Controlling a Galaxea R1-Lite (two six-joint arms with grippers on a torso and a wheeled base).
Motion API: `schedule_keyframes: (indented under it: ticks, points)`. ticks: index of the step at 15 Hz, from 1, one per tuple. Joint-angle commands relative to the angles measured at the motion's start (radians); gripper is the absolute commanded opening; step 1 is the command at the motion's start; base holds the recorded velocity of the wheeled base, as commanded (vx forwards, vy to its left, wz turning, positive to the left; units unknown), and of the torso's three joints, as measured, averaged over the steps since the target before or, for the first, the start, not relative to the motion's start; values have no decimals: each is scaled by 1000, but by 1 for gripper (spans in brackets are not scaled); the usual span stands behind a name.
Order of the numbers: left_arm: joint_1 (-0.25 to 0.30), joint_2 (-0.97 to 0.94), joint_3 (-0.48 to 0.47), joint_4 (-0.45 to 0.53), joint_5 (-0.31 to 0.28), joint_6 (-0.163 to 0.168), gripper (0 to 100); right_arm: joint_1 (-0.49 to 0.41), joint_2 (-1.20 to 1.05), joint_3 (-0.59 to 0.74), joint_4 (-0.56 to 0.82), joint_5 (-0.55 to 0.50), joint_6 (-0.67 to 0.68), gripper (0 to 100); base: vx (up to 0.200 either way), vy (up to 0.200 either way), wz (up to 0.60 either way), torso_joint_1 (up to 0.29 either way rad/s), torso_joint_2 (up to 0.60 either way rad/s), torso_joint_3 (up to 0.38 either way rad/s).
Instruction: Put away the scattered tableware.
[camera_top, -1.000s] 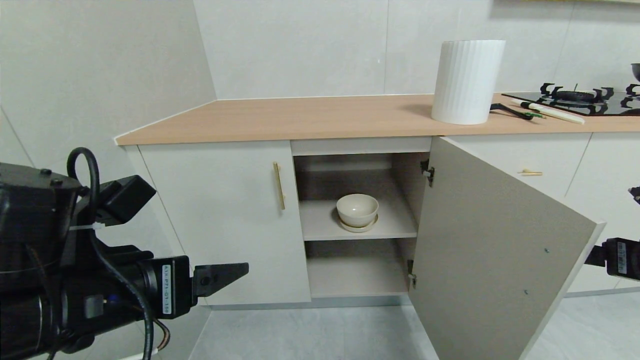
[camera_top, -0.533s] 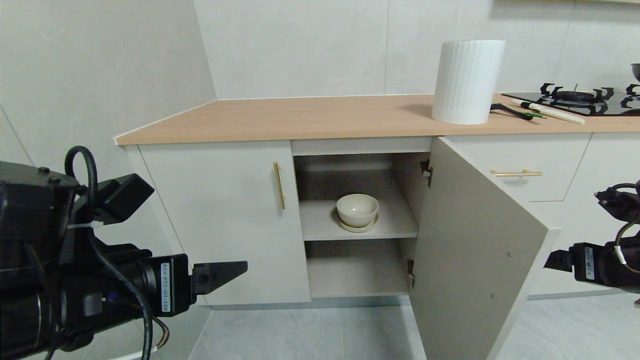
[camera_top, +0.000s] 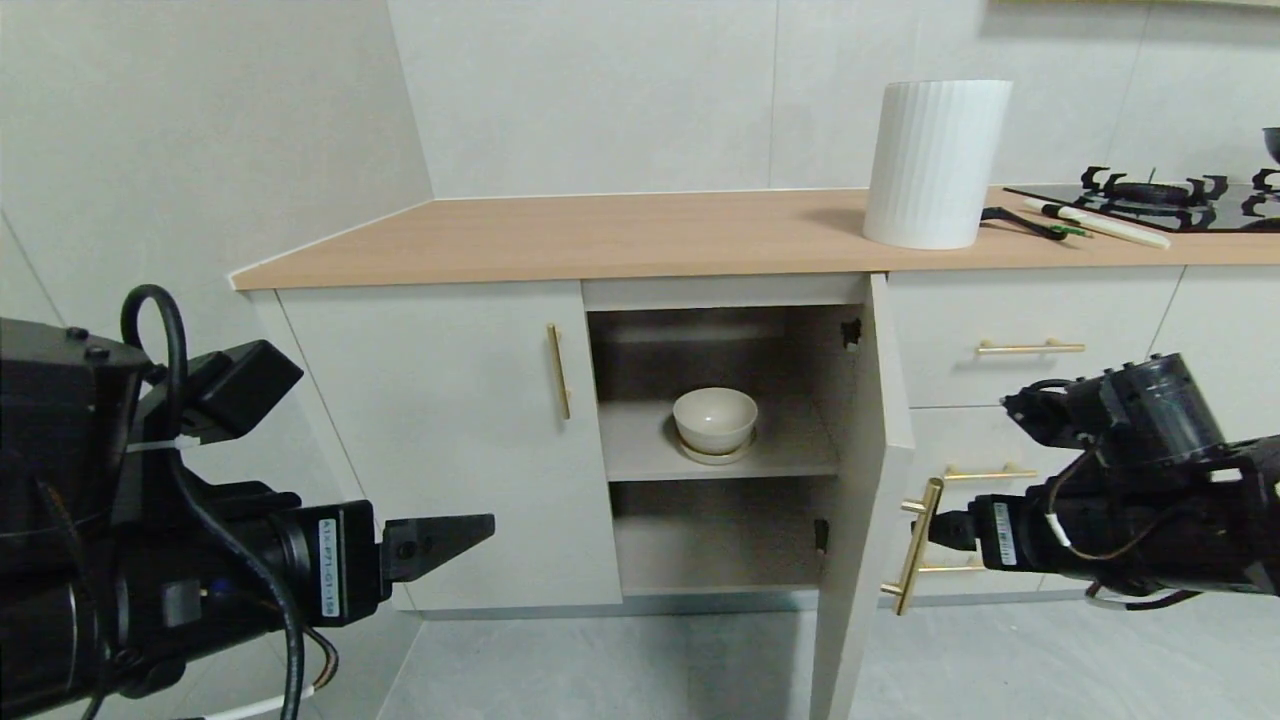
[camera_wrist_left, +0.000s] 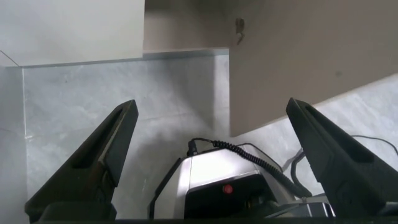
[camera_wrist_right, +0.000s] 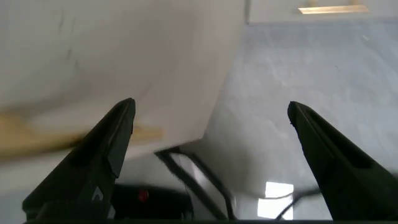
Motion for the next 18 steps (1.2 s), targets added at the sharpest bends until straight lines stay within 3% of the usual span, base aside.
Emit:
schedule_keyframes:
  ticks: [1, 5, 11, 15, 18]
  points:
    - [0, 11, 5, -11, 0, -4, 100, 46, 173, -68, -50, -1, -8, 100, 0, 0, 0, 0, 0, 0]
    - [1, -1, 2, -20, 5, -14, 100, 60, 297, -246, -50, 1, -42, 100, 0, 0, 0, 0, 0, 0]
    - [1, -5, 2, -25, 13, -13, 100, 85, 394, -367, -58, -1, -34, 100, 0, 0, 0, 0, 0, 0]
    - [0, 5, 2, -26, 16, -13, 100, 82, 544, -383, -284, -8, -23, 100, 0, 0, 0, 0, 0, 0]
    - [0, 5, -3, -26, 16, -13, 100, 79, 580, -406, -320, -4, 38, 100, 0, 0, 0, 0, 0, 0]
